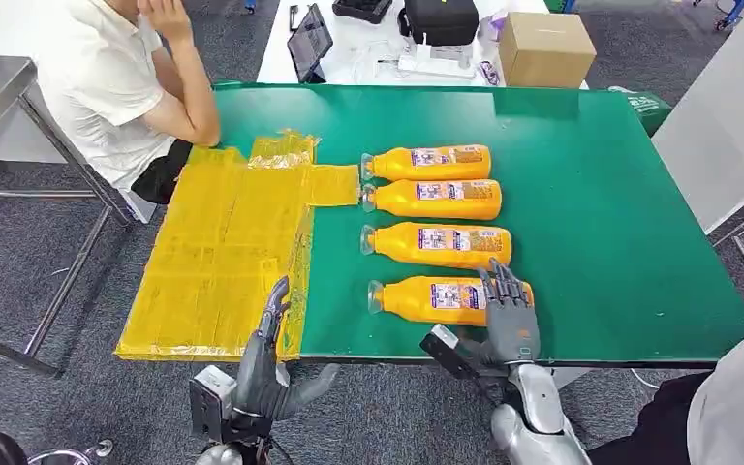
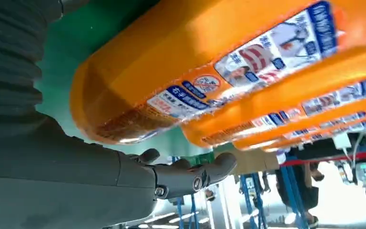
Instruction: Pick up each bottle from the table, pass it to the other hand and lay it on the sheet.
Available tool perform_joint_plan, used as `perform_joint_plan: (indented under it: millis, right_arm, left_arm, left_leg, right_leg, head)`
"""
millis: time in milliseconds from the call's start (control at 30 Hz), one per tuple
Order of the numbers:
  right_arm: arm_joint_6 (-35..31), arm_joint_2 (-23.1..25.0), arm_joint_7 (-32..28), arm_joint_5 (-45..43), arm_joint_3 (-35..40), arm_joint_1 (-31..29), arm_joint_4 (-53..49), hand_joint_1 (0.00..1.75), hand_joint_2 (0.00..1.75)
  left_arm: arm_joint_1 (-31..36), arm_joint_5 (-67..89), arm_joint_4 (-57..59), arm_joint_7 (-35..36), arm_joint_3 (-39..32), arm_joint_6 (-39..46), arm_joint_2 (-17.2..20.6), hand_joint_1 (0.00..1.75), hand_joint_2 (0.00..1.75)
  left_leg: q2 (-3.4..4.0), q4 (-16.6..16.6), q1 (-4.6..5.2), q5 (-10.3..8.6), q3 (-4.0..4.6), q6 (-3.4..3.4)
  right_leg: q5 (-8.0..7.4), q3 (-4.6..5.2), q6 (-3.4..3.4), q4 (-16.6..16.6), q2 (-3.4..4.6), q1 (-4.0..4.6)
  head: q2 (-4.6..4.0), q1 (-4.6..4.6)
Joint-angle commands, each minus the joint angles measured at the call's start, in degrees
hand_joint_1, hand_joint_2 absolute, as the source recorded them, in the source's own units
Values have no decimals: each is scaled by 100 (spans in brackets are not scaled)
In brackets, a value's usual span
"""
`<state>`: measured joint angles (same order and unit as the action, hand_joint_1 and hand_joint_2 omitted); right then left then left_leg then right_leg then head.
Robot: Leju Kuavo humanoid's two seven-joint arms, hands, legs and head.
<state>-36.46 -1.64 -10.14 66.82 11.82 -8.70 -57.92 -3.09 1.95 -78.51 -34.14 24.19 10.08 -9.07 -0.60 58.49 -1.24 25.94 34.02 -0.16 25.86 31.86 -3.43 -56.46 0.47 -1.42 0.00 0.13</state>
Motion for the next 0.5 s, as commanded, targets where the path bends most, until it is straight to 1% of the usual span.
perform_joint_plan:
  millis: [33, 200, 267, 300, 333, 367, 400, 433, 467, 500]
  right_arm:
    - [285, -117, 89, 18, 320, -648, 1005, 0, 175]
    - [407, -100, 18, -152, 386, -890, 1476, 0, 175]
    - [537, -97, 18, -192, 430, -1047, 1819, 0, 175]
    - [537, -97, 18, -192, 430, -1047, 1819, 0, 175]
    - [692, -94, 51, -255, 443, -1140, 2044, 0, 175]
    - [728, -102, 11, -268, 466, -1183, 2122, 0, 175]
    - [713, -111, -21, -294, 476, -1216, 2174, 0, 175]
    - [854, -119, -16, -317, 506, -1255, 2281, 2, 175]
    - [938, -140, -93, -386, 506, -1282, 2331, 145, 175]
    - [939, -148, -96, -399, 496, -1269, 2339, 145, 175]
  left_arm:
    - [232, -64, 410, 108, -109, -83, -85, 0, 175]
    - [281, -104, 466, 130, -80, -119, -96, 0, 175]
    - [318, -111, 505, 137, -51, -134, -105, 0, 175]
    - [318, -111, 505, 137, -51, -134, -105, 0, 175]
    - [341, -111, 519, 137, -34, -138, -108, 0, 175]
    - [352, -114, 519, 139, -26, -143, -111, 0, 175]
    - [361, -118, 521, 144, -24, -149, -109, 0, 175]
    - [363, -121, 521, 147, -19, -156, -109, 0, 175]
    - [379, -123, 528, 151, -14, -164, -113, 0, 175]
    - [383, -123, 528, 151, -13, -165, -115, 0, 175]
  left_leg:
    - [15, -6, 0, 0, -15, 9]
    - [16, -8, -2, -2, -18, 10]
    - [9, -8, -2, -3, -17, 9]
    - [10, -7, -2, -3, -17, 9]
    - [14, -7, -2, -3, -20, 10]
    - [8, -6, -1, -2, -15, 6]
    - [13, -9, -3, -4, -22, 9]
    - [9, -5, -2, -3, -17, 7]
    - [8, -5, -1, -2, -24, 6]
    - [8, -8, -3, -5, -28, 9]
  right_leg:
    - [-5, -12, 15, 8, 6, 4]
    - [-7, -16, 19, 11, 5, 7]
    - [-6, -16, 17, 10, -1, 6]
    - [-6, -16, 16, 10, 1, 6]
    - [-7, -16, 18, 11, 3, 6]
    - [-4, -13, 11, 7, 1, 3]
    - [-8, -19, 18, 13, 2, 8]
    - [-6, -14, 12, 8, 1, 5]
    - [-3, -19, 10, 7, -2, 4]
    - [-7, -25, 16, 12, -5, 7]
  head:
    - [0, 0]
    - [0, 0]
    - [0, 0]
    - [0, 0]
    - [0, 0]
    - [0, 2]
    - [0, -2]
    - [0, 0]
    - [0, 0]
    - [0, 0]
